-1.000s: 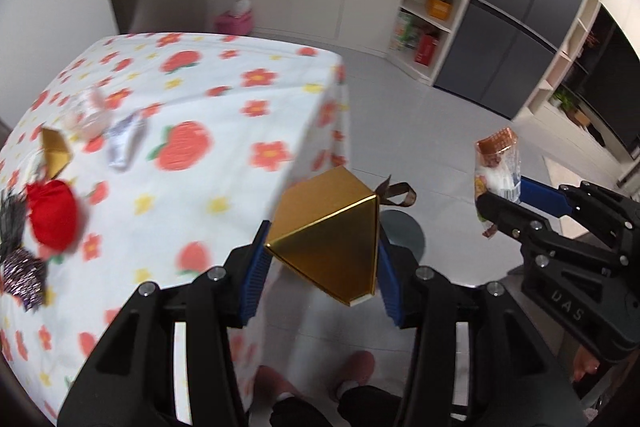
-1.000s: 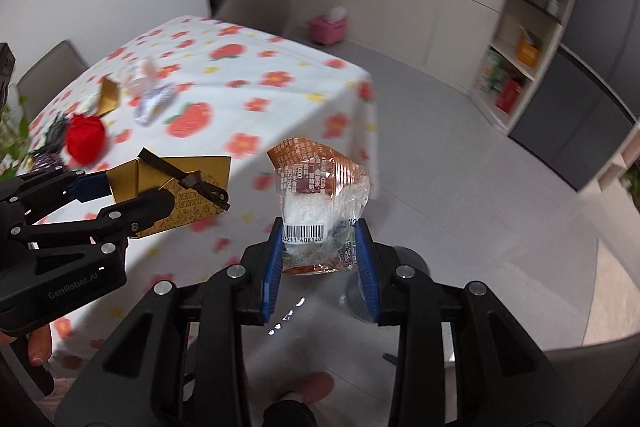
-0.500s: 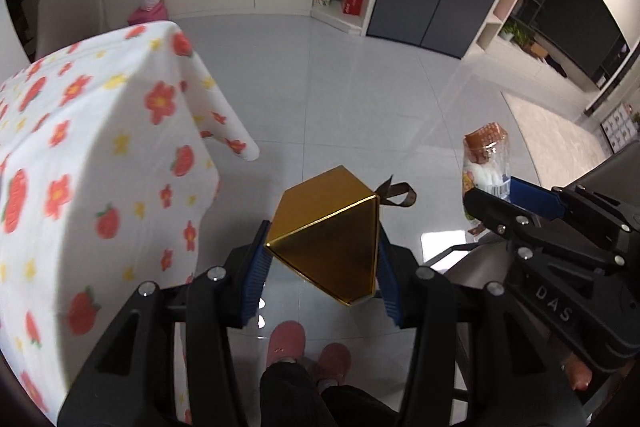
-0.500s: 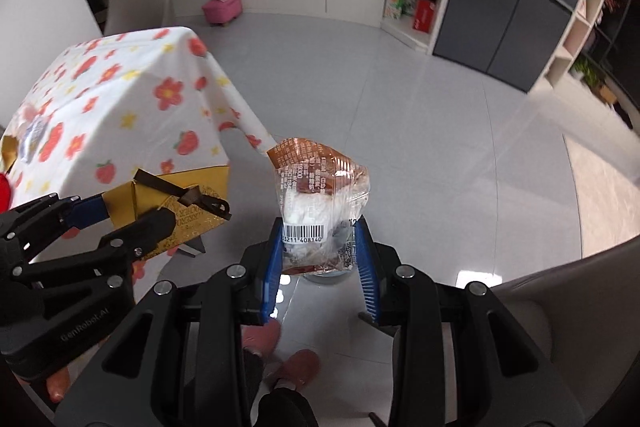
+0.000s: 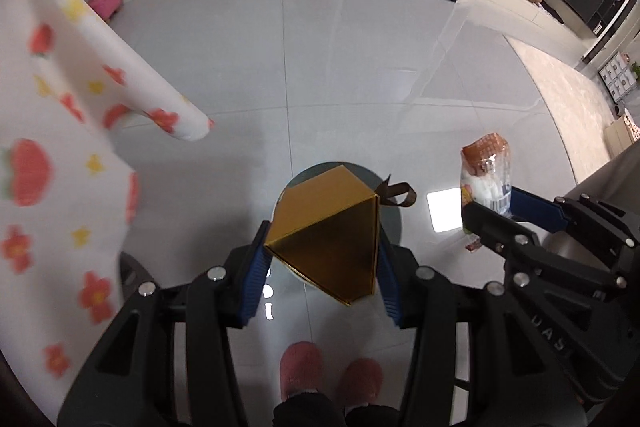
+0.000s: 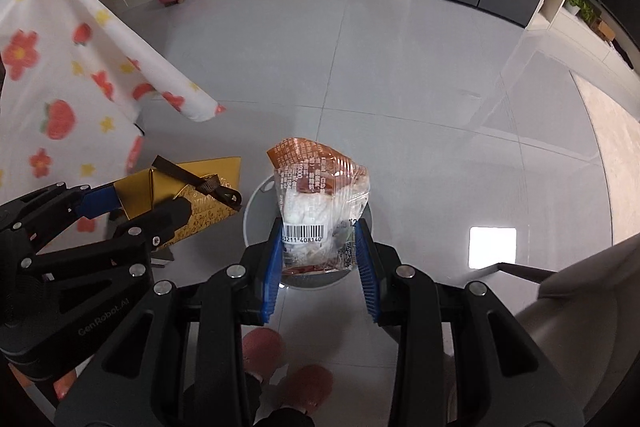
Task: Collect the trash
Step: 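Open both grippers to drop the gold box and clear bag into the bin, then move both tools back over the table toward the purple wrapper and red bag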
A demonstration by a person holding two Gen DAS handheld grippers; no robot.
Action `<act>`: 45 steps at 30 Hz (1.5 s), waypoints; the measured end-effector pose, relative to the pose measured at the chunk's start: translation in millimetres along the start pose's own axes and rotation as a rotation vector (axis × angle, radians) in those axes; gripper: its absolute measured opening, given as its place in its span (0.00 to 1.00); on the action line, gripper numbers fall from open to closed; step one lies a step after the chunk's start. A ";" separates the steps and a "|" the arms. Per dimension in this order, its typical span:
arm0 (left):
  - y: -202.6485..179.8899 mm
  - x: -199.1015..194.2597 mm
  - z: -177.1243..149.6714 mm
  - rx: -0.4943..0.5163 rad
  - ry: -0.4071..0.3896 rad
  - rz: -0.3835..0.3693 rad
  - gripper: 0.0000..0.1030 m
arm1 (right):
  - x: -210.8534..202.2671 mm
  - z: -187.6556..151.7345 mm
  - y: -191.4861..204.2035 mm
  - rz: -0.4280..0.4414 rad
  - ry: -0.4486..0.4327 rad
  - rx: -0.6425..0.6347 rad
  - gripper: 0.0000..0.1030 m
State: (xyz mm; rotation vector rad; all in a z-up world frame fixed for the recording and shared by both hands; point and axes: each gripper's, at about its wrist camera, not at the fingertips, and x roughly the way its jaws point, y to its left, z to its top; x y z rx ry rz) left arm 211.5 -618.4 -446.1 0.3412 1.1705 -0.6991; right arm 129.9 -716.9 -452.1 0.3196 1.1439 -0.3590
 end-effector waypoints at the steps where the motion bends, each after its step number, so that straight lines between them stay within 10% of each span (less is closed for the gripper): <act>1: 1.1 12.3 -1.7 0.000 0.004 0.000 0.47 | 13.8 -2.9 -0.8 0.003 0.003 0.000 0.32; 16: 15.7 114.4 -16.2 0.049 0.061 -0.033 0.56 | 104.3 -15.2 -12.8 0.007 0.002 0.012 0.42; 35: 38.9 58.7 -1.2 0.054 0.030 0.028 0.68 | 75.0 7.2 -11.3 0.013 0.015 0.031 0.60; 45: 37.6 -21.2 12.9 0.040 0.031 0.036 0.68 | -4.5 24.8 6.8 -0.010 0.024 0.015 0.60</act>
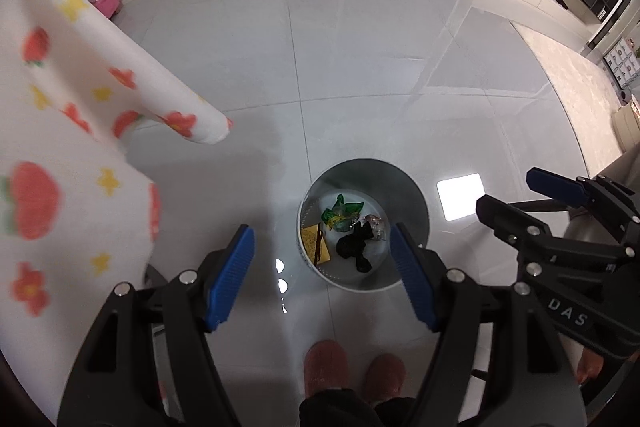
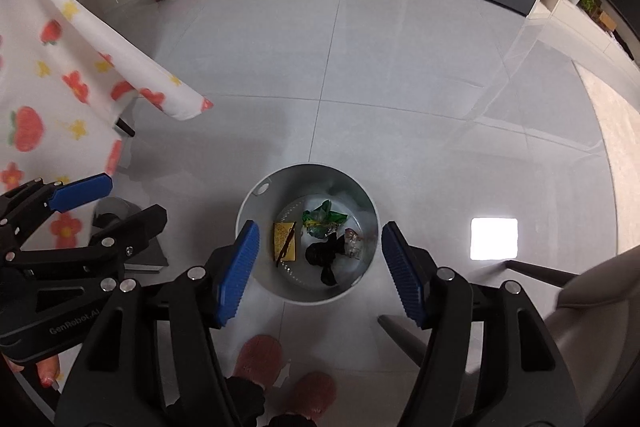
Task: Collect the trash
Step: 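Move both tools back over the table toward the purple wrapper and red bag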
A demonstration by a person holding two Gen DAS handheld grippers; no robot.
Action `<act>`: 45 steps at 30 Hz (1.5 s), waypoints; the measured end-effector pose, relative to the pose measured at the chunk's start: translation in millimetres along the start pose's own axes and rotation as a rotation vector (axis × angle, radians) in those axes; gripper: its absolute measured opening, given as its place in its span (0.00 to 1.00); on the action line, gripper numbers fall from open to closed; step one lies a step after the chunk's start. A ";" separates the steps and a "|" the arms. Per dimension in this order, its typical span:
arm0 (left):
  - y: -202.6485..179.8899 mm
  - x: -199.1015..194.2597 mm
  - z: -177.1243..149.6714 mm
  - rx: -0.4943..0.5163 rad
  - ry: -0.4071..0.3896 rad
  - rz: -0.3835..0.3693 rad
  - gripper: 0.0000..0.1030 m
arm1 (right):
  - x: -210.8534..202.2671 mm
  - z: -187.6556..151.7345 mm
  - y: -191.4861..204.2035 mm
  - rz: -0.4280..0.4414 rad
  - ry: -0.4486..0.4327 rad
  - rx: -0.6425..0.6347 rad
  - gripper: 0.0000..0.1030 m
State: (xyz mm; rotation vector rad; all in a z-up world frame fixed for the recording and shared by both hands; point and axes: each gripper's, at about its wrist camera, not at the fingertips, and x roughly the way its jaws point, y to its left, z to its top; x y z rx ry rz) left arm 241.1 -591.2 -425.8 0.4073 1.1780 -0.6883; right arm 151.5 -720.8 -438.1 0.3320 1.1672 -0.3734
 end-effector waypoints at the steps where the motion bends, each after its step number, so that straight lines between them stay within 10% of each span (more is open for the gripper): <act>1: 0.7 -12.2 1.4 -0.001 -0.002 0.001 0.68 | -12.6 2.5 2.4 -0.003 0.000 -0.005 0.60; 19: 10.8 -228.5 -34.2 -0.186 -0.091 0.114 0.71 | -229.3 12.1 53.1 0.034 -0.105 -0.233 0.60; 45: 136.7 -436.2 -306.6 -0.949 -0.234 0.520 0.72 | -349.7 -96.7 337.6 0.466 -0.186 -0.970 0.60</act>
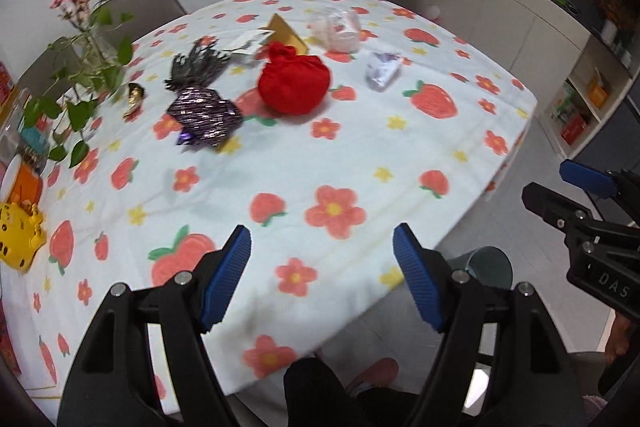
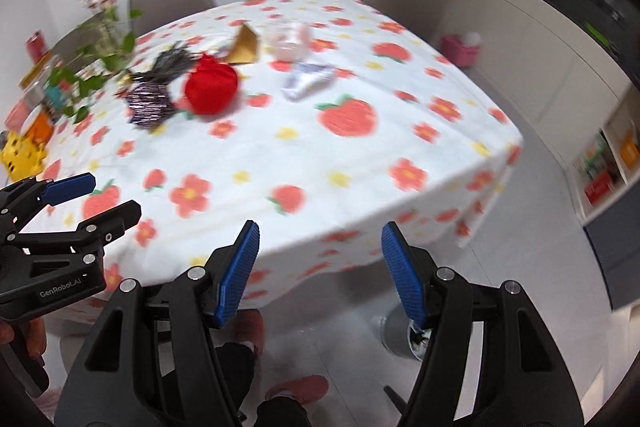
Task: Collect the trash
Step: 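Move both tools back over the table toward the purple wrapper and red bag, then grasp the purple sequined wrapper with the left gripper while the right grasps the red cloth bag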
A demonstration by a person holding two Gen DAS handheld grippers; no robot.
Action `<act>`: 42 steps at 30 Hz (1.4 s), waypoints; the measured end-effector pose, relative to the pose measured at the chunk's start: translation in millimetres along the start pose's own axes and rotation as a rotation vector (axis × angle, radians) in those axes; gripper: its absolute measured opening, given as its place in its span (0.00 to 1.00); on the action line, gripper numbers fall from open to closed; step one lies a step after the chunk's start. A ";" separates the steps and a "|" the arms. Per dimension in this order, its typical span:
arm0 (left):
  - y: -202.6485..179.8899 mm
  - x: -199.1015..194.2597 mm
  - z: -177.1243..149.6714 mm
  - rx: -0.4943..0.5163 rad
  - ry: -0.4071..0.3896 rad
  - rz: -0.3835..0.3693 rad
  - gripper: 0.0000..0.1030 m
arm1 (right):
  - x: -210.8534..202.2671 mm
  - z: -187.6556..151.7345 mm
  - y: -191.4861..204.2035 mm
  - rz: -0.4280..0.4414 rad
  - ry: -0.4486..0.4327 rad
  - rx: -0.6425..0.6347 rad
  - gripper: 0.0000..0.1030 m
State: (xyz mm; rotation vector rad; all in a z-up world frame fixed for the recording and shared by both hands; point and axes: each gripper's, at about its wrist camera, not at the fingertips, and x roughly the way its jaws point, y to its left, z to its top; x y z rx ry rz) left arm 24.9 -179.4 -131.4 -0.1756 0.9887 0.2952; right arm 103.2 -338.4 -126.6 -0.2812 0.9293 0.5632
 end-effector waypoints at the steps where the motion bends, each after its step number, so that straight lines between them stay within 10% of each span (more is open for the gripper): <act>1: 12.0 -1.0 2.2 -0.017 -0.005 0.008 0.72 | 3.1 8.9 14.5 0.013 -0.005 -0.024 0.60; 13: 122.7 16.9 63.7 -0.033 -0.046 0.003 0.72 | 49.4 97.9 115.1 0.023 -0.045 -0.054 0.60; 32: 150.2 128.3 110.8 -0.019 0.064 -0.057 0.71 | 164.9 159.6 114.5 -0.053 0.056 0.009 0.60; 35: 146.2 140.4 111.6 -0.005 0.084 -0.065 0.51 | 179.8 158.1 112.3 -0.040 0.091 0.007 0.58; 42: 139.5 151.0 106.8 0.013 0.115 -0.096 0.19 | 183.1 155.1 130.1 -0.014 0.101 -0.081 0.16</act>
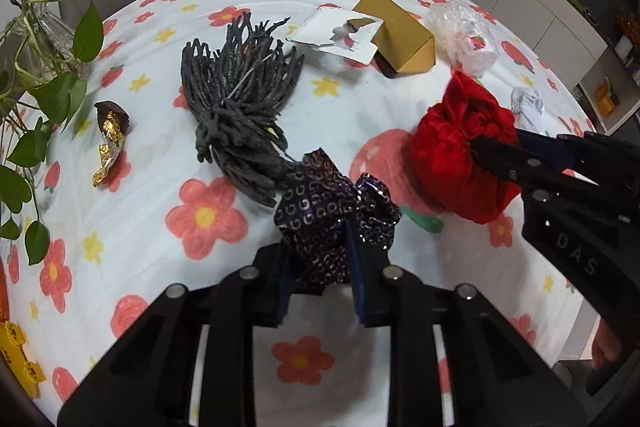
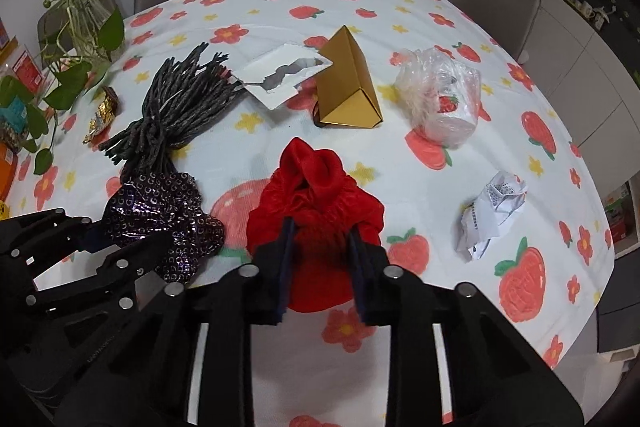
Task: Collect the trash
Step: 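Grasp the purple sequined wrapper with the left gripper while the right grasps the red cloth bag, then carry the purple wrapper and red bag with both grippers over the grey bin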
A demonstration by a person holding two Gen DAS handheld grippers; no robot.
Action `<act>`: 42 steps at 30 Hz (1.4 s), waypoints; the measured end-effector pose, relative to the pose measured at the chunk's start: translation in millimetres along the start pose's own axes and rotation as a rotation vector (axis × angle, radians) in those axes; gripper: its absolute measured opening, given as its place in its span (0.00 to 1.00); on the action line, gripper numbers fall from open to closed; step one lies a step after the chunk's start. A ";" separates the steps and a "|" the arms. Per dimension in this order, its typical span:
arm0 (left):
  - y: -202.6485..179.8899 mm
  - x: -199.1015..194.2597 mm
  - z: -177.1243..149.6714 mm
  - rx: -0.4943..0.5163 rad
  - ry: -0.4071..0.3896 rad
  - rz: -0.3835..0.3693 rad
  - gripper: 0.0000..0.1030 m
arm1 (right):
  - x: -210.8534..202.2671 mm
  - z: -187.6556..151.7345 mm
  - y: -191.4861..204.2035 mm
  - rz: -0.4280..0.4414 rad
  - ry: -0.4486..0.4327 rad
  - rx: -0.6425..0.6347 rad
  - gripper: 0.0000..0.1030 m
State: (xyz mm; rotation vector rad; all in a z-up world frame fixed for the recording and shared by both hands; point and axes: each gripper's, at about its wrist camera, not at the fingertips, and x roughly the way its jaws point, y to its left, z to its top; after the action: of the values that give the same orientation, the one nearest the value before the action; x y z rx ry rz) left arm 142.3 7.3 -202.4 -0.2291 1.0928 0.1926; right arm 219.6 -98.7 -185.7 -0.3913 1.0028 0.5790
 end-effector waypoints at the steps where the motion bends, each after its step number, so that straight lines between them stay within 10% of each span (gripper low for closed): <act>1: -0.7 -0.3 -0.5 0.004 0.001 -0.003 0.16 | -1.5 -0.2 0.8 0.007 -0.004 0.001 0.15; 42: -87.8 -75.1 -3.8 0.259 -0.196 -0.147 0.01 | -120.0 -75.0 -55.4 -0.170 -0.132 0.228 0.12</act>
State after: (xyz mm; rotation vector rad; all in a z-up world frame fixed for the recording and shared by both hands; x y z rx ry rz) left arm 128.8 -81.2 -129.3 -0.0564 0.8913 -0.0579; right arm 154.5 -216.6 -115.3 -0.2298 0.8873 0.3288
